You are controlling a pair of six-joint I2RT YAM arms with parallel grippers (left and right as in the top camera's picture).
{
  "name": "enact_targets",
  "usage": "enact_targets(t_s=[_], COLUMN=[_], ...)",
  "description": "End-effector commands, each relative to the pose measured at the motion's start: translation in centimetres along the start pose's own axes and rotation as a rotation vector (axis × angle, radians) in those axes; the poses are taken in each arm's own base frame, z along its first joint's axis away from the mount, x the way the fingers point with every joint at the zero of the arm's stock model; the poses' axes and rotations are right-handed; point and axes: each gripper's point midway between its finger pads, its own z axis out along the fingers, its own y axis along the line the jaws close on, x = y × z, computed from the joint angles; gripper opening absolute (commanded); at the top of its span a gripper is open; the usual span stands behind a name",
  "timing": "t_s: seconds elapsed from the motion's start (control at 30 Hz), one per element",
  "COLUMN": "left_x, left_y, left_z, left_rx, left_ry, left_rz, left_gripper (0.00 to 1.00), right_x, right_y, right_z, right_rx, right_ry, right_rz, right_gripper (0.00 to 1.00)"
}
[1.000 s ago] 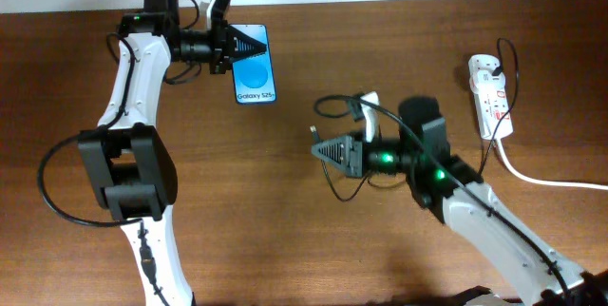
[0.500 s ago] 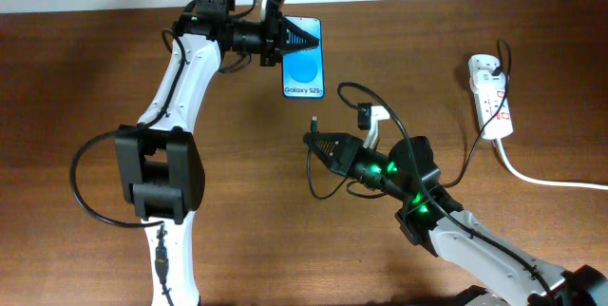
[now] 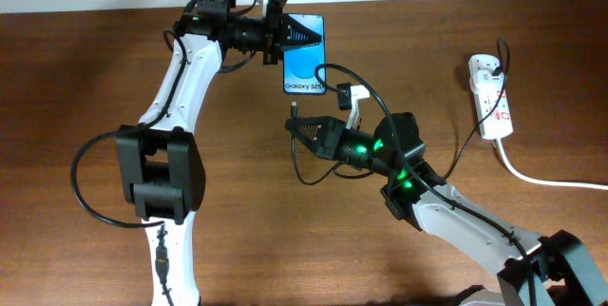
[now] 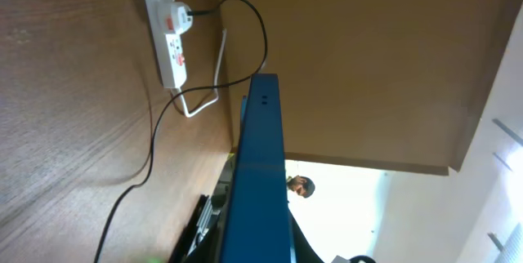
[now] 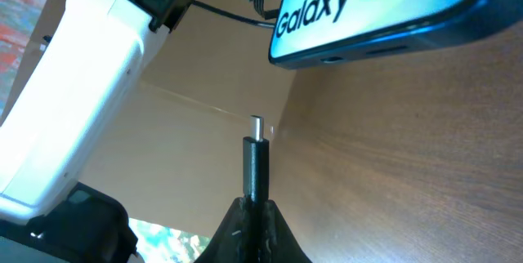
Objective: Plug charger to phone and switch on socket
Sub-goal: 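Bring the cable plug up under the phone's bottom port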
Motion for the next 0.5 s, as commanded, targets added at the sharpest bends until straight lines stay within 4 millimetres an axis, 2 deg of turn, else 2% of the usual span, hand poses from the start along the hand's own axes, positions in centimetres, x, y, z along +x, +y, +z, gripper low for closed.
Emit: enact_targets(t_s=[0.0, 0.07, 0.47], left_x=[1.4, 1.5, 1.1], left_y=[-3.3, -3.5, -2.9], left_z=[-0.2, -0.3, 0.1], left_rx=[0.083, 0.1, 0.057], left_ry=[0.057, 0.067, 0.04], left_rz=[0.096, 0.102, 0.101], left_gripper=[0.0, 0.0, 0.0], right_x=[-0.5, -1.2, -1.2], right_y=[0.4, 0.0, -0.8], right_z=[-0.5, -1.3, -1.2], right_rx=[-0.034, -0.031, 0.001], right_ry=[0.044, 0.046, 0.033], right_rz=[-0.024, -0.017, 0.004], right_gripper=[0.04, 0.04, 0.04])
